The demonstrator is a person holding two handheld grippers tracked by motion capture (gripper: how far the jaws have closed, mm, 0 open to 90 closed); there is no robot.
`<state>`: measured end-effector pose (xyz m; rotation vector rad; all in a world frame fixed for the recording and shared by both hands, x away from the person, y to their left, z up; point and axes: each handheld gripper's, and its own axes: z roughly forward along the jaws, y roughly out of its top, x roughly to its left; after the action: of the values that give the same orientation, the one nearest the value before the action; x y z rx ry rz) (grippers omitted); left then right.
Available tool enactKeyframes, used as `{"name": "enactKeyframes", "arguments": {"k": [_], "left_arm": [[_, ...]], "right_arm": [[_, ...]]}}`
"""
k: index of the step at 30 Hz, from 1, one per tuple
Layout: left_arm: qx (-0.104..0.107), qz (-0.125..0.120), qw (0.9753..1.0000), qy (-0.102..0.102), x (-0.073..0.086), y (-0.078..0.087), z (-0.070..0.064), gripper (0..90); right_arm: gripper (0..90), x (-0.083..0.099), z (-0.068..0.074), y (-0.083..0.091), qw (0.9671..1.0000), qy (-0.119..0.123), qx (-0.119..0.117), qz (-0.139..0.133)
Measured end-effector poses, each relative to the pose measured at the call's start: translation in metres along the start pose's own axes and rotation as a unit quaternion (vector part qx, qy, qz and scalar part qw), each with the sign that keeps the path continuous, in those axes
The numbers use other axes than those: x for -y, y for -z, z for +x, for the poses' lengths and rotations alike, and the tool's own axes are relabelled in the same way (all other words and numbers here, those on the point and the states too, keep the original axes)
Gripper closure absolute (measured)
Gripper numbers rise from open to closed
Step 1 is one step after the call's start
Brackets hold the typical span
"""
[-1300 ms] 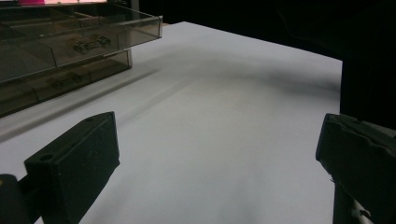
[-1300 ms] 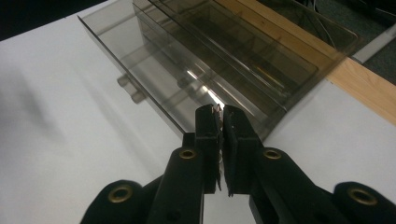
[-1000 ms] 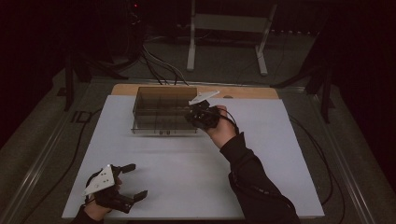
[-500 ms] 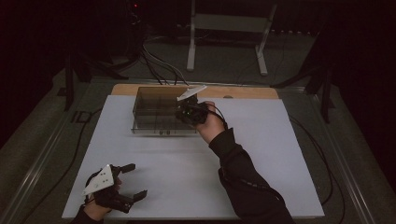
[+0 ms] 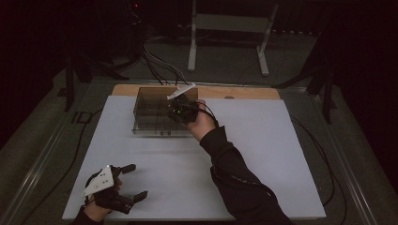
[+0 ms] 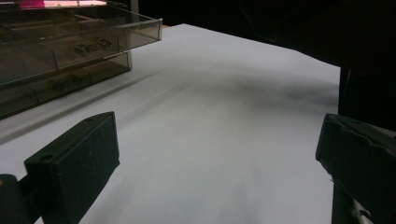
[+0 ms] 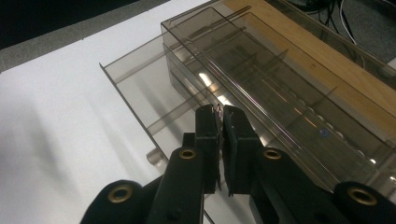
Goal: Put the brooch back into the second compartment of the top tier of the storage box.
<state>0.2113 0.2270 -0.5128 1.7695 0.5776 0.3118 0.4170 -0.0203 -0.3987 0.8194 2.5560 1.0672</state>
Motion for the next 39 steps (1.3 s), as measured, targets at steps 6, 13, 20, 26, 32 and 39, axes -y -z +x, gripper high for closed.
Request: {"name": "enactKeyframes", "arguments": {"k": [6,13,20,26,32,39], "left_arm": [[0.000,0.000,1.0000,-0.002,0.000,0.000,0.000,0.6],[0.002,0.001,1.0000,-0.001,0.000,0.000,0.000,0.6],[0.002,-0.001,1.0000,-0.001,0.000,0.000,0.000,0.6],[0.002,0.000,1.0000,0.000,0.000,0.000,0.000,0.6],[0.002,0.000,1.0000,0.000,0.001,0.000,0.000,0.6],[0.002,-0.001,1.0000,-0.001,0.001,0.000,0.000,0.6]], "right_arm": [[85.4,-0.003,0.004,-0.011,1.0000,0.006,0.001,0.007],[85.4,-0.004,0.004,-0.023,0.9998,0.005,0.000,0.018],[85.2,-0.003,0.008,-0.038,0.9993,0.008,-0.006,0.035],[85.0,-0.001,0.009,-0.045,0.9991,0.000,-0.011,0.041],[84.7,-0.001,0.009,-0.048,0.9989,0.002,-0.009,0.045],[77.0,-0.001,0.008,-0.048,0.9992,-0.002,-0.009,0.038]]}}
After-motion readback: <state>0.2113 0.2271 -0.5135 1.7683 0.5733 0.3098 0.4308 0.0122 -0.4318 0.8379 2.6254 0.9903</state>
